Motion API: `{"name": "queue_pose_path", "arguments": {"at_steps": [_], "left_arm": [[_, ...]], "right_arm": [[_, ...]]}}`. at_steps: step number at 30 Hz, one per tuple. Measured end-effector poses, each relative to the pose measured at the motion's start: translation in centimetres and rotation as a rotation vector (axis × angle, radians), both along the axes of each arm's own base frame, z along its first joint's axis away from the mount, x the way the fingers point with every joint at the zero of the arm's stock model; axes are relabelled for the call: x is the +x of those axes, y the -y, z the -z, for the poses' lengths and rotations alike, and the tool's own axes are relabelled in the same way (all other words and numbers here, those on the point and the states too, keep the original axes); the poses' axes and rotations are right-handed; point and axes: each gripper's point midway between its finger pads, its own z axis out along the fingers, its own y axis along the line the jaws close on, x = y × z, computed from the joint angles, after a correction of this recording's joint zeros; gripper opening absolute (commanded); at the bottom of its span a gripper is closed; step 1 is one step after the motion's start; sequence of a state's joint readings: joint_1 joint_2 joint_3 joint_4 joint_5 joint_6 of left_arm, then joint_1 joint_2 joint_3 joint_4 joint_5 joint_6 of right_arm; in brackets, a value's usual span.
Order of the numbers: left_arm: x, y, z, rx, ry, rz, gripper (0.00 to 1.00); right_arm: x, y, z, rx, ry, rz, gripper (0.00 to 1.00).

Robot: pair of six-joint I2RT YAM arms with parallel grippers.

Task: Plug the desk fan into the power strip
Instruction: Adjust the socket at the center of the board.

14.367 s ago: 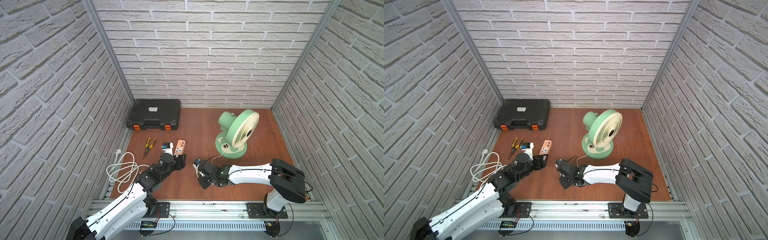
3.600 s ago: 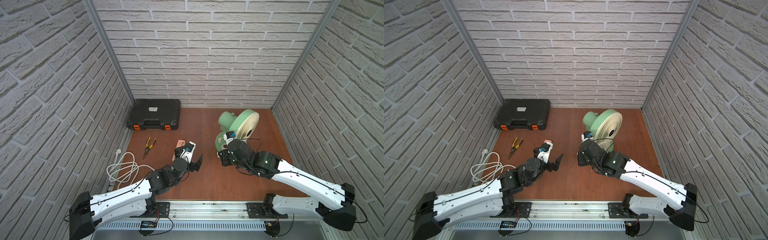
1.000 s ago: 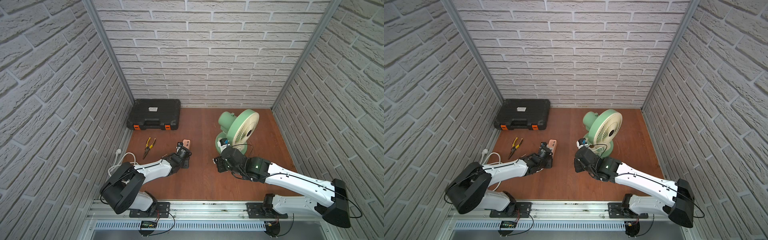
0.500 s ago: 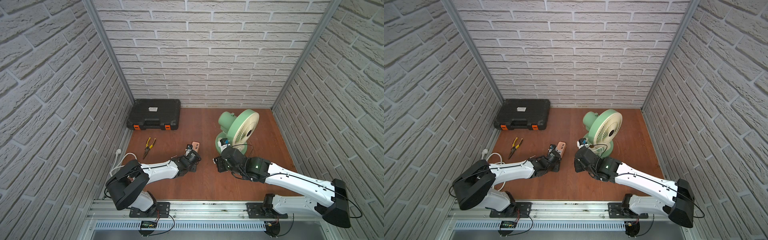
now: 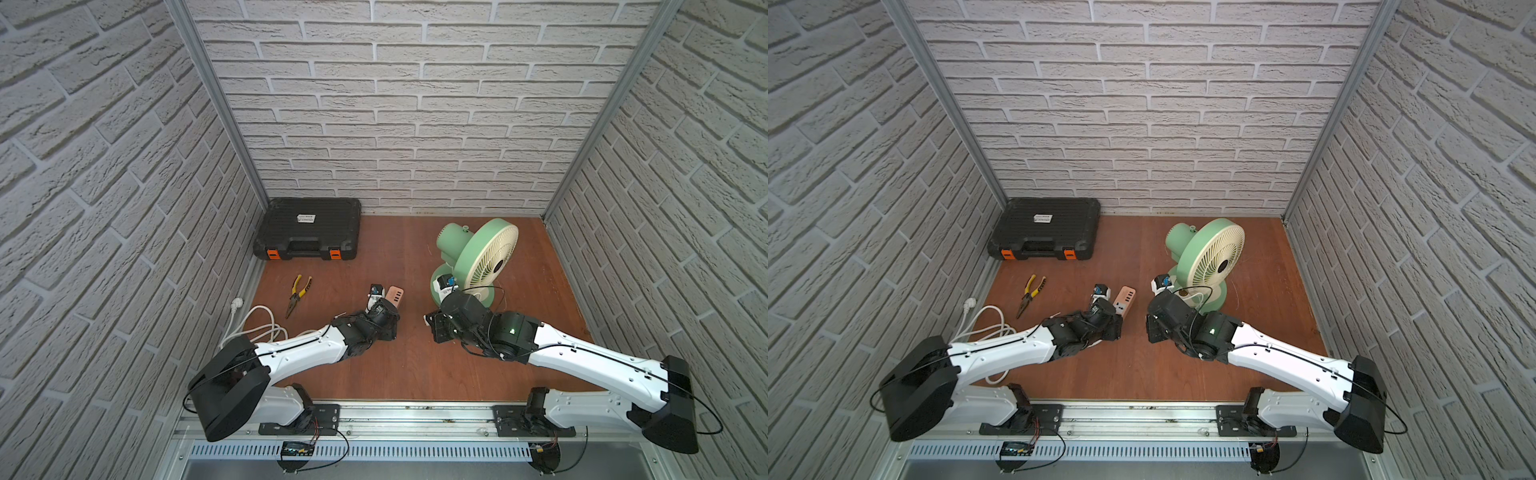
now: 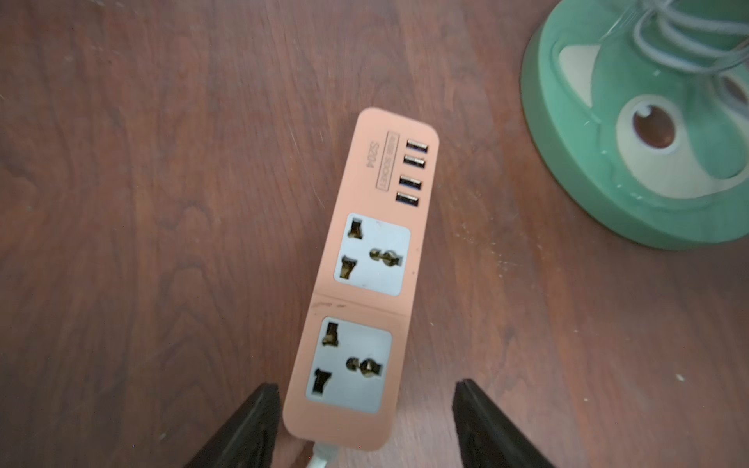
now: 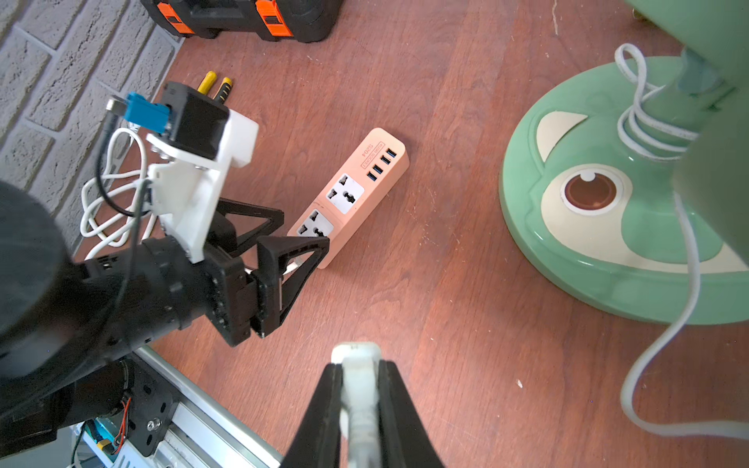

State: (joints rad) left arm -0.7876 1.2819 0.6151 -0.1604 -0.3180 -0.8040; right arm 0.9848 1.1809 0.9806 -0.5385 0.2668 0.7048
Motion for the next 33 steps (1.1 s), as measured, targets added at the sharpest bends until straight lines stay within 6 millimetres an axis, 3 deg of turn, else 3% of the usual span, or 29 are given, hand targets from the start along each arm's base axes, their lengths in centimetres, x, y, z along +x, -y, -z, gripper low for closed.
{"name": "queue_pose_path", "arguments": {"at_steps": [7, 12, 16, 22, 28, 33], "left_arm": [[0.4, -2.7, -2.4, -0.022, 0.054, -0.068, 0.75], [0.3, -5.0, -0.5, -0.042, 0.001, -0.119, 0.82], [-0.3, -3.8, 1.0, -0.091, -0.036, -0.053, 0.9], [0.0, -1.7, 2.1, -0.13, -0.043, 0.026, 0.9], [0.7, -1.5, 4.6, -0.049, -0.098, 0.033, 0.83], [1.9, -0.8, 4.9, -0.005, -0.091, 0.038, 0.75]], "right_arm": [[0.7, -1.1, 0.0, -0.018, -0.011, -0.006, 0.02], [0.9, -1.4, 1.2, -0.048, -0.032, -0.005, 0.03], [1.0, -1.6, 2.6, -0.079, -0.058, 0.0, 0.03], [1.0, -1.6, 3.0, -0.081, -0.072, 0.012, 0.03], [0.9, -1.7, 3.1, -0.076, -0.078, 0.014, 0.03], [0.8, -1.6, 3.5, -0.068, -0.09, 0.023, 0.03]]}}
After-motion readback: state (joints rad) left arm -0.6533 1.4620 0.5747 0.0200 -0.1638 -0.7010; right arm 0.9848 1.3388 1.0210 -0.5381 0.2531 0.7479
